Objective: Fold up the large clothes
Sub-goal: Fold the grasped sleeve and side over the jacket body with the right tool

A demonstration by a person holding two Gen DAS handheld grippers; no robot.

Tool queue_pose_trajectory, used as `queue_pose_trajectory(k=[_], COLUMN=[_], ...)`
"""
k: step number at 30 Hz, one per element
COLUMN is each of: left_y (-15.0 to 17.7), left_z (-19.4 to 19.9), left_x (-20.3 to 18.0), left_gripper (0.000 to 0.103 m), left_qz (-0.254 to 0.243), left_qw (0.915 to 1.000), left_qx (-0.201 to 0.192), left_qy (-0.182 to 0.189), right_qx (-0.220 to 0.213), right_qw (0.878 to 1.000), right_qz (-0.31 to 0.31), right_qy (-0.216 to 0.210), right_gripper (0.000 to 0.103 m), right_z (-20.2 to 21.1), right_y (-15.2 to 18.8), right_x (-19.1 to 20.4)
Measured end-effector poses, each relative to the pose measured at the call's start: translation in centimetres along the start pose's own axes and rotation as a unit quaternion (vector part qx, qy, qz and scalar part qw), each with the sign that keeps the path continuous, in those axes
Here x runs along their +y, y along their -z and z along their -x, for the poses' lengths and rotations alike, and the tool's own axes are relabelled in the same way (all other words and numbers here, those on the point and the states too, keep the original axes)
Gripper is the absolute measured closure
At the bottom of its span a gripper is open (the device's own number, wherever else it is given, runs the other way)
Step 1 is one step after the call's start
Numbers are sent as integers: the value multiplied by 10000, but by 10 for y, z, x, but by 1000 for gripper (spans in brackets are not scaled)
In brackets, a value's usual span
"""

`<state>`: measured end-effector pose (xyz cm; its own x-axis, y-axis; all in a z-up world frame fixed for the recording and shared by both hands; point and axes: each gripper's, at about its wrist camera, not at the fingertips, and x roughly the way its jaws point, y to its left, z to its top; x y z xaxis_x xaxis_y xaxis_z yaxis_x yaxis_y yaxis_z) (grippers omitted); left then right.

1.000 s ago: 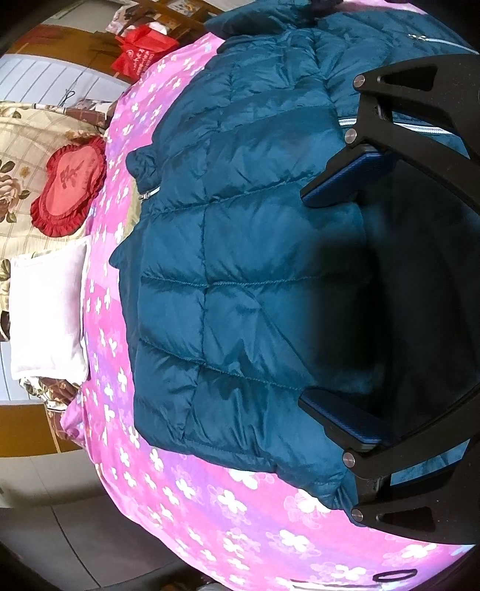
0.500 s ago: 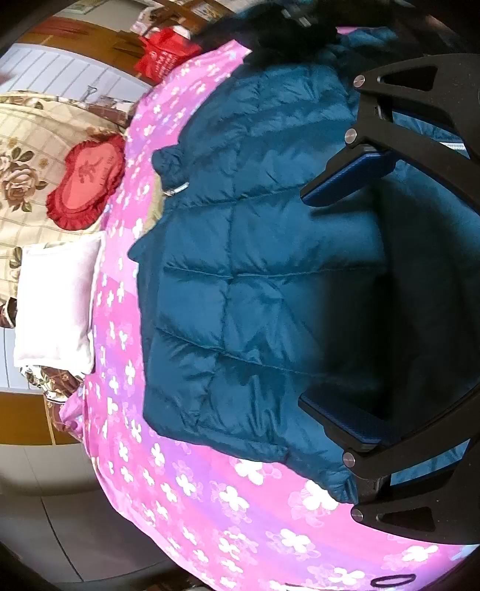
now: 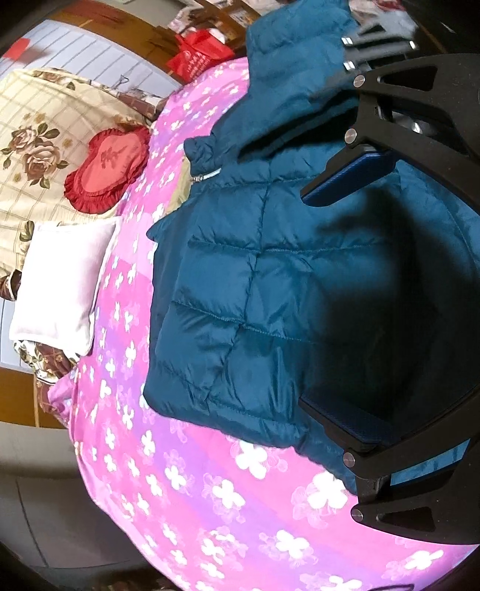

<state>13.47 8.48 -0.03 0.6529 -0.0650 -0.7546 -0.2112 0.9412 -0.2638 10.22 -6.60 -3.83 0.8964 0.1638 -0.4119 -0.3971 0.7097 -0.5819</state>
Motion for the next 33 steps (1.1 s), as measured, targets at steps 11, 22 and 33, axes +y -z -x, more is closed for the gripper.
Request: queue_pose_trajectory(k=[11,22,33], left_y=[-9,5,17], left_z=[-4,-14,-18], left_x=[-35,-77,-91], left_gripper=[3,3,3], left_qz=[-545,-1103,-925], left_qw=[9909,9645,9506], left_qx=[62,578,757], left_qy=[1227,2328,2863], right_qx=[-213,-166,223], right_qw=[9996,9996,9929], right_qz=[194,205,-844], right_qy=[33,109,-803], right_gripper=[62,23,23], right_z=[16,45,64], right_y=[10,22,61], right_x=[13,-8,-57])
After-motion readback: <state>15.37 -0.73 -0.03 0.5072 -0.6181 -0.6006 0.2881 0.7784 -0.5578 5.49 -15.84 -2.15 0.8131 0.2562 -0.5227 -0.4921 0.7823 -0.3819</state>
